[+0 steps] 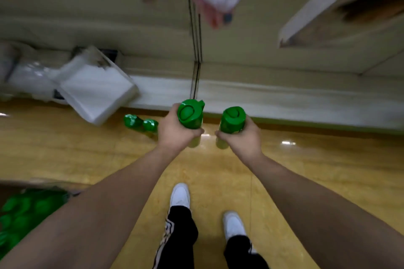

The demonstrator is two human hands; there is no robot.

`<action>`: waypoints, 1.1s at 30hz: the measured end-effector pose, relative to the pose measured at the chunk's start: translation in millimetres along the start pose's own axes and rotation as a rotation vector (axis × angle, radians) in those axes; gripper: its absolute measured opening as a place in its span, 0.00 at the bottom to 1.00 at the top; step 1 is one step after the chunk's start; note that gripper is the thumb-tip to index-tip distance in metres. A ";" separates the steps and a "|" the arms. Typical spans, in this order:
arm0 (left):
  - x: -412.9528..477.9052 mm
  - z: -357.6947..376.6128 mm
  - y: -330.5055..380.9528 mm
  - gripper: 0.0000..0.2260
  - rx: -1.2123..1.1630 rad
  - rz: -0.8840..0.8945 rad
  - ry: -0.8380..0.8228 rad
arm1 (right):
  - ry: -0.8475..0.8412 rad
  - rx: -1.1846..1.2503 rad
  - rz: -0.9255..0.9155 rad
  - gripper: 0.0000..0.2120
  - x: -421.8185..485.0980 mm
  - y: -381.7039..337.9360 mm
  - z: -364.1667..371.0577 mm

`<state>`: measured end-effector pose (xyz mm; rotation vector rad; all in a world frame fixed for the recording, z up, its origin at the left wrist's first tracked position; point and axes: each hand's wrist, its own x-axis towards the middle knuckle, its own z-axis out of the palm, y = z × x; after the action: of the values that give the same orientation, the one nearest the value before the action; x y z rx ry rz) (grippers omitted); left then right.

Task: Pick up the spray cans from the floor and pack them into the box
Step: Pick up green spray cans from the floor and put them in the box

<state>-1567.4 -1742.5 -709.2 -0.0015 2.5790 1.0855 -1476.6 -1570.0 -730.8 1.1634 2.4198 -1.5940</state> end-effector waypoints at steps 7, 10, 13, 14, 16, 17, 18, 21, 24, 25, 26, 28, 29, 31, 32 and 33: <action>-105.0 -168.8 157.1 0.37 -0.046 0.057 0.190 | -0.115 -0.016 -0.245 0.36 -89.4 -177.6 -108.5; -143.4 -254.1 219.6 0.36 -0.106 0.111 0.307 | -0.177 0.045 -0.420 0.32 -125.9 -270.4 -146.6; -179.0 -340.9 268.2 0.32 -0.166 0.186 0.456 | -0.209 0.088 -0.588 0.31 -167.2 -363.2 -176.7; -189.8 -368.4 282.1 0.32 -0.188 0.220 0.513 | -0.208 0.108 -0.652 0.31 -181.4 -391.9 -184.6; -212.2 -419.5 305.9 0.35 -0.197 0.290 0.615 | -0.221 0.166 -0.763 0.32 -210.2 -443.0 -197.2; -223.5 -443.1 314.3 0.36 -0.196 0.319 0.663 | -0.237 0.192 -0.814 0.32 -225.1 -466.4 -201.7; -234.6 -466.2 320.6 0.36 -0.204 0.348 0.707 | -0.259 0.222 -0.861 0.32 -239.9 -489.4 -204.4; -268.9 -525.8 327.4 0.34 -0.248 0.428 0.831 | -0.308 0.344 -0.960 0.28 -281.2 -549.7 -201.7; -303.7 -571.9 316.5 0.31 -0.259 0.463 0.992 | -0.342 0.484 -1.011 0.27 -323.3 -592.0 -179.5; -314.4 -585.3 309.1 0.30 -0.264 0.466 1.045 | -0.359 0.517 -1.021 0.28 -337.1 -602.7 -168.5; -324.3 -598.3 300.8 0.29 -0.266 0.460 1.103 | -0.376 0.540 -1.031 0.27 -350.6 -612.4 -156.2; -343.2 -624.0 280.6 0.28 -0.257 0.437 1.193 | -0.407 0.575 -1.047 0.24 -376.4 -629.2 -128.6; -351.4 -636.9 270.1 0.28 -0.239 0.425 1.217 | -0.424 0.585 -1.049 0.23 -388.6 -636.5 -114.2; -366.5 -662.6 246.0 0.28 -0.203 0.393 1.242 | -0.473 0.572 -1.049 0.22 -412.9 -648.7 -82.8; -373.2 -674.8 233.1 0.28 -0.196 0.377 1.249 | -0.495 0.556 -1.052 0.22 -424.7 -653.9 -66.5; -379.2 -686.2 219.9 0.30 -0.188 0.364 1.253 | -0.511 0.544 -1.054 0.22 -435.8 -658.4 -50.1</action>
<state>-1452.0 -2112.5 6.9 -0.3888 3.6112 1.8882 -1530.2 -1909.9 -18.3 -0.7056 2.3391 -2.4342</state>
